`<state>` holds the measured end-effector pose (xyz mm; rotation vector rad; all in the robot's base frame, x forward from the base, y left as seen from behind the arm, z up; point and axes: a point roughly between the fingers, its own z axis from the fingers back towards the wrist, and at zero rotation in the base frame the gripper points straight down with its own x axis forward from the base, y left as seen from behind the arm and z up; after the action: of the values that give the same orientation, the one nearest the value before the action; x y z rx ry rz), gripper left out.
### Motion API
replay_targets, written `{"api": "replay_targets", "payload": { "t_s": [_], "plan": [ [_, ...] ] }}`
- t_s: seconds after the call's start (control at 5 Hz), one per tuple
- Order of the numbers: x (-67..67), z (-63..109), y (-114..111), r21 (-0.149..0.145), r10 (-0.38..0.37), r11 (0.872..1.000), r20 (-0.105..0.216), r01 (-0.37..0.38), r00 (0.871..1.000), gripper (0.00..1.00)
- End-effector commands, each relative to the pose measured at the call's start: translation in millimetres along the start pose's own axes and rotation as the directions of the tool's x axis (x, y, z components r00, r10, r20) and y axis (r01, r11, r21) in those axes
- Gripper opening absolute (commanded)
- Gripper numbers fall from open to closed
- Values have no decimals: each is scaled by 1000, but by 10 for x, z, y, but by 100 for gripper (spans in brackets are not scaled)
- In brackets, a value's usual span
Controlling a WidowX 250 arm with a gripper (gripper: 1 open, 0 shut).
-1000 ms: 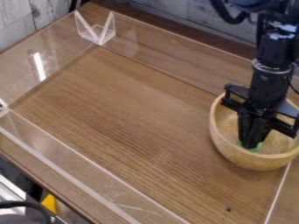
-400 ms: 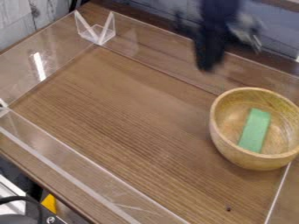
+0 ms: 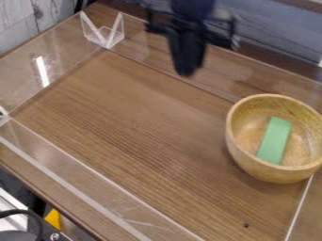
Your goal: Remove the green block from inside the brown bowl and put it on the table
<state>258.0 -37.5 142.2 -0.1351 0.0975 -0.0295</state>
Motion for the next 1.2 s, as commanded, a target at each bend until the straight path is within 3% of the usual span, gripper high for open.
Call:
{"api": "replay_targets", "payload": {
  "t_s": [0.0,0.2,0.4,1.0],
  "plan": [
    [-17,-43,-159,8,-23,1000,14,23,1000,0],
    [-65,-130,-12,20,-14,1000,-12,14,1000,0],
    [-89,-127,106,25,-9,1000,-17,9,1000,0],
    [-123,-256,160,28,-30,999,-37,31,999,0]
  ]
}}
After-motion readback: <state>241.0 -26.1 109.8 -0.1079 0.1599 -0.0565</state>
